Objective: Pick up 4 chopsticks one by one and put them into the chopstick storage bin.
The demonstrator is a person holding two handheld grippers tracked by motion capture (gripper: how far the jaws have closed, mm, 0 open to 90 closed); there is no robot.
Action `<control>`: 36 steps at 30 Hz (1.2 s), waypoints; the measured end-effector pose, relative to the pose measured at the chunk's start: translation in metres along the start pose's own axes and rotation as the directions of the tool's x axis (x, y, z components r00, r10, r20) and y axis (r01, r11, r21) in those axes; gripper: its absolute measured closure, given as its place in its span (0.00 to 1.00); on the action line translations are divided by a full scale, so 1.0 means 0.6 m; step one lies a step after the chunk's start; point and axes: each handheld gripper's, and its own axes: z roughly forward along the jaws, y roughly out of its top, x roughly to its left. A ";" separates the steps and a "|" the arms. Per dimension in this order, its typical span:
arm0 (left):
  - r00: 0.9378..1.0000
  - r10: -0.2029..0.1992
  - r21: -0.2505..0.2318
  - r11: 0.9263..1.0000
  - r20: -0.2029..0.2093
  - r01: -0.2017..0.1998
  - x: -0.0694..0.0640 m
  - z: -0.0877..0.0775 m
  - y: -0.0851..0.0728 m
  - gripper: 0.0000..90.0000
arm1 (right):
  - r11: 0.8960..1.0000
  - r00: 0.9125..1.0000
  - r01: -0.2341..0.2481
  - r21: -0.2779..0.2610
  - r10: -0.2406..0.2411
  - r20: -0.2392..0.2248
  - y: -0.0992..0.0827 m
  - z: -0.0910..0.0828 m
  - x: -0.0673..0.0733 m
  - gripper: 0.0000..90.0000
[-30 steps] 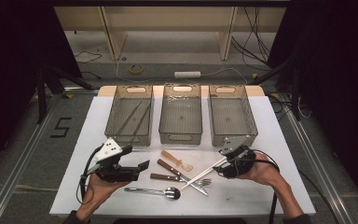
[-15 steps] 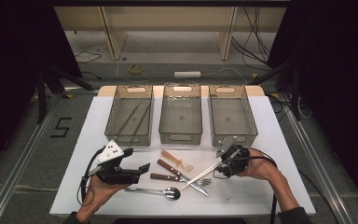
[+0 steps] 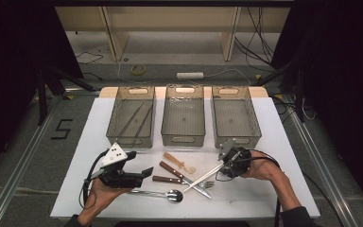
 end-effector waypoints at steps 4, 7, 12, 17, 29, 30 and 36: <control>1.000 0.002 0.000 1.000 0.001 -0.002 0.001 0.000 0.000 0.17 | 1.000 1.000 0.009 0.003 -0.009 -0.006 0.000 0.004 0.000 0.61; 1.000 0.001 0.001 1.000 0.001 -0.001 0.000 0.000 0.000 0.17 | 1.000 1.000 0.012 0.007 -0.012 -0.009 -0.001 0.003 0.000 0.62; 1.000 0.007 0.005 1.000 0.003 -0.007 0.000 0.000 0.000 0.17 | 0.999 1.000 0.030 0.027 -0.030 -0.003 0.000 0.004 0.002 0.63; 1.000 0.005 0.006 1.000 0.006 -0.005 -0.001 0.001 0.000 0.17 | 0.998 0.999 0.041 0.046 -0.041 -0.013 0.001 0.002 0.006 0.66; 1.000 0.016 0.014 1.000 0.012 -0.016 -0.003 0.003 -0.001 0.17 | 0.994 0.996 0.087 0.072 -0.085 -0.030 0.002 -0.001 0.015 0.75; 1.000 0.017 0.014 1.000 0.012 -0.017 -0.003 0.003 -0.001 0.17 | 0.993 0.995 0.095 0.071 -0.092 -0.034 0.002 -0.001 0.015 0.75; 1.000 0.018 0.015 1.000 0.014 -0.018 -0.005 0.004 -0.001 0.17 | 0.989 0.991 0.125 0.076 -0.121 -0.049 0.002 -0.003 0.019 0.79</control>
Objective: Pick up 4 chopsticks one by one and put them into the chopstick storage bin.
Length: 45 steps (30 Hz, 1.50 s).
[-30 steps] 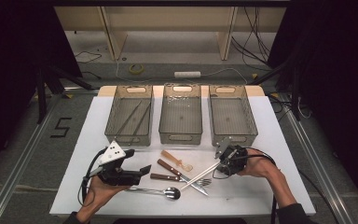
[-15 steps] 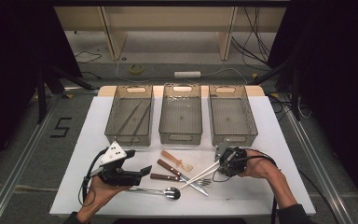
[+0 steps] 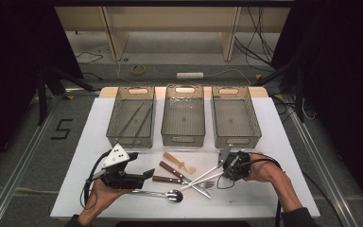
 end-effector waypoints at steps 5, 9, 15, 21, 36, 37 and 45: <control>1.000 0.005 0.003 1.000 0.001 -0.005 0.000 0.000 0.000 0.17 | 1.000 1.000 0.020 0.019 -0.020 -0.020 -0.001 -0.003 0.003 0.81; 1.000 0.007 0.007 1.000 0.002 -0.007 -0.001 0.001 0.000 0.17 | 0.999 0.999 0.034 0.026 -0.034 -0.028 -0.004 -0.005 0.008 0.83; 1.000 0.009 0.008 1.000 0.006 -0.009 -0.002 0.001 0.000 0.17 | 0.998 0.998 0.052 0.042 -0.051 -0.041 -0.010 -0.008 0.015 0.88; 1.000 0.010 0.009 1.000 0.007 -0.010 -0.002 0.002 0.000 0.17 | 0.995 0.995 0.088 0.040 -0.086 -0.055 -0.014 -0.011 0.023 0.91; 1.000 0.017 0.017 1.000 0.014 -0.017 -0.002 0.005 0.000 0.17 | 0.991 0.987 0.132 0.015 -0.130 -0.095 -0.022 -0.016 0.026 0.95; 1.000 0.019 0.019 1.000 0.014 -0.019 -0.003 0.005 0.000 0.17 | 0.991 0.987 0.130 0.022 -0.127 -0.095 -0.022 -0.017 0.025 0.95; 0.998 0.043 0.034 0.998 0.035 -0.044 -0.012 0.019 0.003 0.17 | 0.993 0.991 0.116 -0.033 -0.118 -0.070 -0.019 -0.034 0.021 0.95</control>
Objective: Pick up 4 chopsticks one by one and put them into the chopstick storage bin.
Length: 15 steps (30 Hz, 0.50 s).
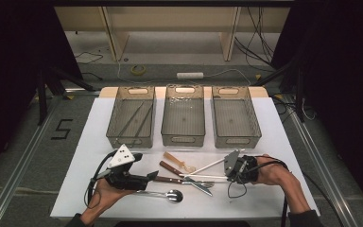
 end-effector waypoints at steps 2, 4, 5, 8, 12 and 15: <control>1.000 0.019 0.006 1.000 0.013 -0.019 -0.005 0.007 0.003 0.17 | 1.000 1.000 -0.003 -0.016 0.003 0.002 0.004 -0.004 0.000 0.95; 0.999 0.037 0.014 0.999 0.026 -0.037 -0.009 0.014 0.006 0.17 | 0.999 1.000 0.003 -0.036 -0.002 0.011 0.008 -0.008 -0.001 0.95; 0.998 0.048 0.018 0.999 0.034 -0.049 -0.012 0.019 0.008 0.18 | 0.999 1.000 0.000 -0.042 0.000 0.010 0.009 -0.009 -0.001 0.95; 0.995 0.081 0.038 0.996 0.061 -0.084 -0.020 0.034 0.013 0.18 | 0.999 1.000 0.011 -0.043 -0.010 0.021 0.015 -0.014 0.000 0.95; 0.986 0.136 0.070 0.987 0.095 -0.143 -0.031 0.056 0.018 0.20 | 0.998 1.000 0.020 -0.058 -0.019 0.025 0.022 -0.016 0.001 0.95; 0.979 0.174 0.095 0.978 0.107 -0.184 -0.038 0.073 0.021 0.21 | 0.998 0.999 0.032 -0.060 -0.030 0.030 0.029 -0.019 0.002 0.95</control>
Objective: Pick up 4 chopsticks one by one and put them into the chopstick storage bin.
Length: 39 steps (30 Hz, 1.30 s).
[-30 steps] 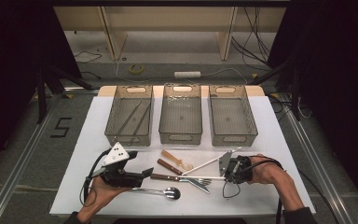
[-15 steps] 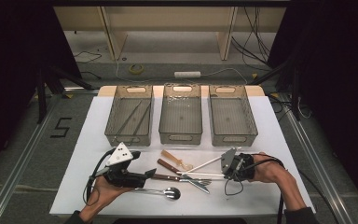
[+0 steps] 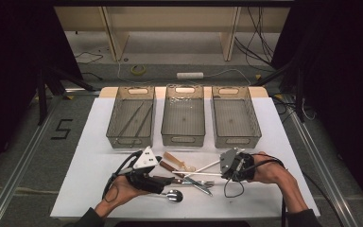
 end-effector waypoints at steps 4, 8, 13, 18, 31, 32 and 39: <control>0.998 0.040 0.021 0.999 0.038 -0.041 -0.006 0.018 0.010 0.26 | 1.000 1.000 0.014 -0.002 -0.014 0.003 0.011 -0.004 0.003 0.95; 0.993 0.109 0.079 0.991 0.041 -0.112 -0.012 0.032 0.015 0.32 | 1.000 1.000 0.030 -0.006 -0.030 0.006 0.021 -0.007 0.007 0.95; 0.986 0.149 0.129 0.979 0.071 -0.158 -0.020 0.044 0.018 0.40 | 0.999 0.999 0.049 -0.005 -0.049 0.009 0.032 -0.010 0.012 0.95; 0.980 0.181 0.142 0.971 0.081 -0.191 -0.026 0.044 0.021 0.53 | 0.998 0.998 0.060 -0.017 -0.060 0.015 0.038 -0.009 0.014 0.95; 0.962 0.248 0.180 0.947 0.113 -0.265 -0.031 0.047 0.021 0.74 | 0.996 0.996 0.084 -0.013 -0.084 0.004 0.047 -0.007 0.021 0.95; 0.961 0.251 0.183 0.946 0.115 -0.268 -0.031 0.047 0.021 0.75 | 0.996 0.996 0.085 -0.015 -0.085 0.004 0.048 -0.007 0.021 0.95; 0.950 0.277 0.187 0.935 0.142 -0.301 -0.037 0.049 0.019 0.86 | 0.995 0.995 0.100 -0.008 -0.100 0.004 0.048 -0.004 0.022 0.95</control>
